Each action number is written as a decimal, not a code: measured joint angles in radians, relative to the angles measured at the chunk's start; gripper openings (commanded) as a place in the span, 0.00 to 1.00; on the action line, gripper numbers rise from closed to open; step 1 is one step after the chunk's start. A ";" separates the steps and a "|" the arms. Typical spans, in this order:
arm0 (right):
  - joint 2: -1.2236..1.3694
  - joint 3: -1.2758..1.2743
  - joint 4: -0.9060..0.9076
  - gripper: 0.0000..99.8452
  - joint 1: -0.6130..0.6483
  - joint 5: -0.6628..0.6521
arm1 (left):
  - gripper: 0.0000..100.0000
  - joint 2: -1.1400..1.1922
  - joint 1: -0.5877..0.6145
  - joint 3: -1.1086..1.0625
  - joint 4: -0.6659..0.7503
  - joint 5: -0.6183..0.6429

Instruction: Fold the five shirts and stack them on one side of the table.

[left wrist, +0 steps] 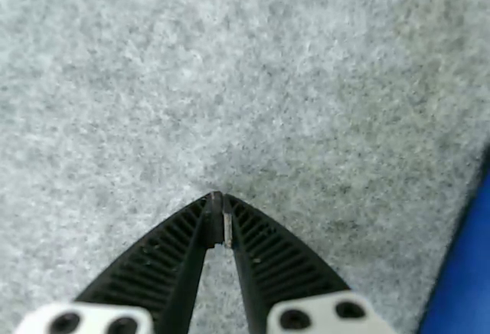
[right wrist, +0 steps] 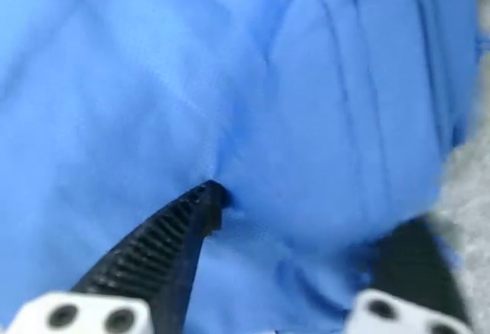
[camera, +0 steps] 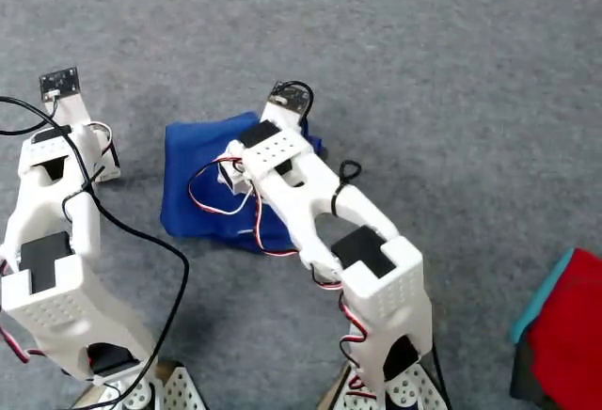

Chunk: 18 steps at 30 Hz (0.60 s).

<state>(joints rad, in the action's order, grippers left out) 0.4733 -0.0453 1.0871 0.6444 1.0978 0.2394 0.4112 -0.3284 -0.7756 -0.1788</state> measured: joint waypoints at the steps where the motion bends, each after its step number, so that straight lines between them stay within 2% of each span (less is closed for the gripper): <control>1: 0.000 0.000 0.000 0.05 0.000 -0.015 | 0.02 0.000 0.000 0.000 0.000 0.000; 5: 0.000 0.002 0.020 0.05 -0.020 -0.055 | 0.02 0.000 0.000 0.000 0.000 0.000; 9: 0.002 0.031 0.075 0.00 -0.054 -0.066 | 0.02 0.000 0.000 0.000 0.000 0.000; 18: 0.008 0.261 0.399 0.00 -0.252 -0.109 | 0.02 0.000 0.000 0.000 0.000 0.000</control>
<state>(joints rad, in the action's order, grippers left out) 0.4810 0.2156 1.4860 0.3928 0.9889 0.2394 0.4112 -0.3284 -0.7756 -0.1788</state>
